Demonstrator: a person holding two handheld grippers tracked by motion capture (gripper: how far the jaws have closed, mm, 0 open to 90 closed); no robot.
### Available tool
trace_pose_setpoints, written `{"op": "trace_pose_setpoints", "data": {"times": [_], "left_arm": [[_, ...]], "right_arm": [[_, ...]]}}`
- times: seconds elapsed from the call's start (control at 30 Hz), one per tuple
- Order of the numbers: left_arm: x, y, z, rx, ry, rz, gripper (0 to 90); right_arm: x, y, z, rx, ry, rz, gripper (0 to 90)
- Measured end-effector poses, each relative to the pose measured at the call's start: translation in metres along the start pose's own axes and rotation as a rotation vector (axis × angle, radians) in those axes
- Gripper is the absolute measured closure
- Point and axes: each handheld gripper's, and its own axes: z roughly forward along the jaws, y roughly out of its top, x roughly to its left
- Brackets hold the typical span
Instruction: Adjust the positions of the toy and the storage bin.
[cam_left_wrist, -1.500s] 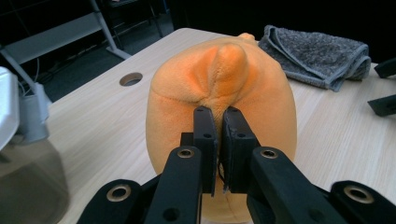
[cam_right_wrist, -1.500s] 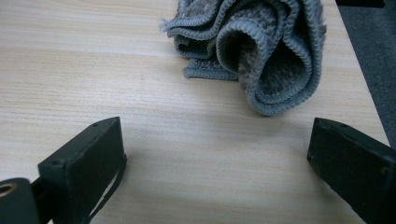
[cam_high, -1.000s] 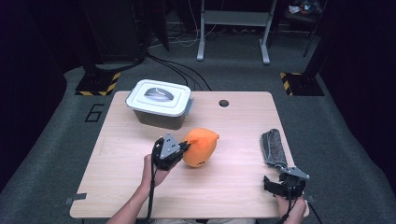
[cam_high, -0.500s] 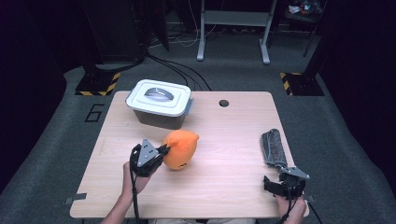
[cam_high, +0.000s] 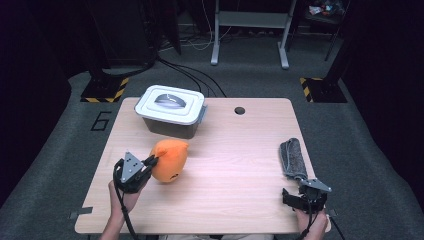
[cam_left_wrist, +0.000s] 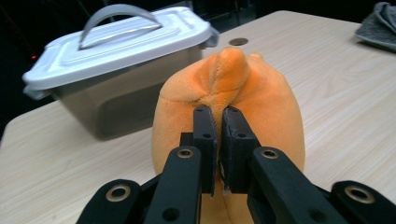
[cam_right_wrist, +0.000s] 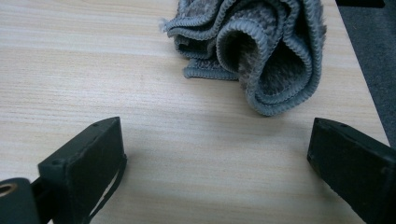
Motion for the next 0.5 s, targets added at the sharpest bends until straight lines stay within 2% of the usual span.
{"op": "trace_pose_setpoints", "data": {"times": [0.2, 0.33, 0.5], "left_arm": [[0.018, -0.011, -0.014, 0.023, 0.065, -0.023, 85.2], [0.024, -0.015, -0.019, 0.032, 0.083, -0.037, 85.4], [0.036, -0.024, -0.020, 0.074, 0.110, -0.054, 85.9]], "right_arm": [[0.000, 0.000, 0.000, 0.000, 0.000, 0.000, 3.2], [0.000, 0.000, 0.000, 0.000, 0.000, 0.000, 3.2], [0.000, 0.000, 0.000, 0.000, 0.000, 0.000, 3.2]]}}
